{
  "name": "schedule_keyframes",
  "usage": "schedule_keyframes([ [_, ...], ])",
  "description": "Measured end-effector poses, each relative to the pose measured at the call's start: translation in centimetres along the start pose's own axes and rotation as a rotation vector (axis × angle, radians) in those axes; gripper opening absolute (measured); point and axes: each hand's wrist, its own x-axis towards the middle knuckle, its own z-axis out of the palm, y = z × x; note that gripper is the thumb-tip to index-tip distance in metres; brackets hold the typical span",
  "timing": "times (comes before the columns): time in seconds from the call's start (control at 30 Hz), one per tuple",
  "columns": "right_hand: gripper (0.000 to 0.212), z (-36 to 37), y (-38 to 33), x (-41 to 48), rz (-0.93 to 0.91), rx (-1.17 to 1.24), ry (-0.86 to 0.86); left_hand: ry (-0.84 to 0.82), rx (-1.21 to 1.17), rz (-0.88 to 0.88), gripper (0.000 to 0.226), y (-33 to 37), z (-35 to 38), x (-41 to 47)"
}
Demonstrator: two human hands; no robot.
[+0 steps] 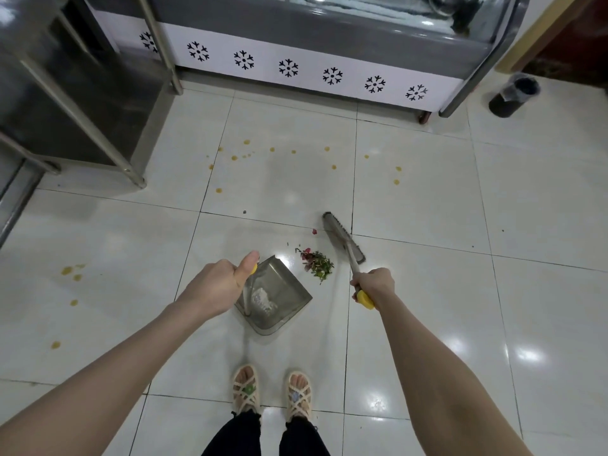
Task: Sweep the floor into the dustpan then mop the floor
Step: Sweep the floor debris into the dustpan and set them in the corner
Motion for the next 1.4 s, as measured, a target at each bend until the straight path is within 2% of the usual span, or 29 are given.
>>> schedule_keyframes([
  [0.1, 0.007, 1.7, -1.4, 1.2, 0.01, -0.005, -0.049, 0.002, 0.031, 0.017, 0.072, -1.1, -0.1, 0.3],
  [0.2, 0.023, 3.4, -2.2, 2.1, 0.016, -0.066, -0.113, 0.006, 0.048, 0.009, 0.072, -2.1, -0.2, 0.6],
  [0.3, 0.027, 4.7, -1.7, 1.3, 0.007, -0.169, -0.155, 0.001, 0.047, 0.003, 0.073, -2.5, -0.5, 0.7],
  [0.4, 0.022, 4.6, -0.5, -0.9, 0.03, -0.263, -0.187, -0.012, 0.032, 0.011, 0.072, -2.1, -0.7, 0.5],
  [0.5, 0.007, 2.1, 0.0, -2.3, 0.054, -0.254, -0.158, -0.012, 0.038, 0.014, 0.074, -1.5, -0.8, 0.4],
  [0.57, 0.014, 0.4, 0.2, -2.9, 0.061, -0.189, -0.133, -0.006, 0.049, 0.012, 0.076, -1.4, -1.0, 0.4],
  [0.67, 0.013, -0.3, 0.1, -3.5, 0.048, -0.158, -0.109, 0.01, 0.038, 0.017, 0.078, -1.6, -1.4, 0.1],
  [0.87, 0.007, 1.5, -1.3, -1.1, -0.04, -0.226, -0.099, 0.036, 0.024, 0.015, 0.077, -2.5, -1.3, -0.3],
  [0.93, 0.011, 2.0, -1.1, -0.4, -0.06, -0.284, -0.131, 0.04, 0.023, 0.0, 0.079, -2.8, -1.1, -0.3],
  [1.0, 0.004, 2.3, -0.5, -0.1, -0.073, -0.349, -0.176, 0.059, 0.024, 0.011, 0.082, -3.0, -0.8, -0.1],
  [1.07, 0.014, 2.1, 0.5, -0.3, -0.084, -0.418, -0.227, 0.061, 0.015, 0.033, 0.087, -2.9, -0.6, -0.1],
  [1.13, 0.021, 1.4, 1.7, -1.2, -0.088, -0.495, -0.253, 0.069, 0.038, 0.033, 0.07, -2.7, -0.5, -0.3],
  [1.17, 0.02, 0.7, 2.3, -1.7, -0.09, -0.519, -0.254, 0.052, 0.036, 0.023, 0.08, -2.8, -0.3, -0.4],
  [1.2, 0.02, 0.0, 2.8, -2.2, -0.085, -0.526, -0.251, 0.05, 0.033, 0.03, 0.088, -3.1, 0.0, -0.5],
  [1.27, 0.022, -1.7, 3.5, -3.1, -0.066, -0.492, -0.234, 0.066, 0.032, 0.021, 0.079, -3.2, 0.2, -1.0],
  [1.4, 0.022, -4.3, 4.7, -4.7, -0.045, -0.365, -0.194, 0.034, 0.002, 0.02, 0.079, -3.1, -0.2, -1.7],
])
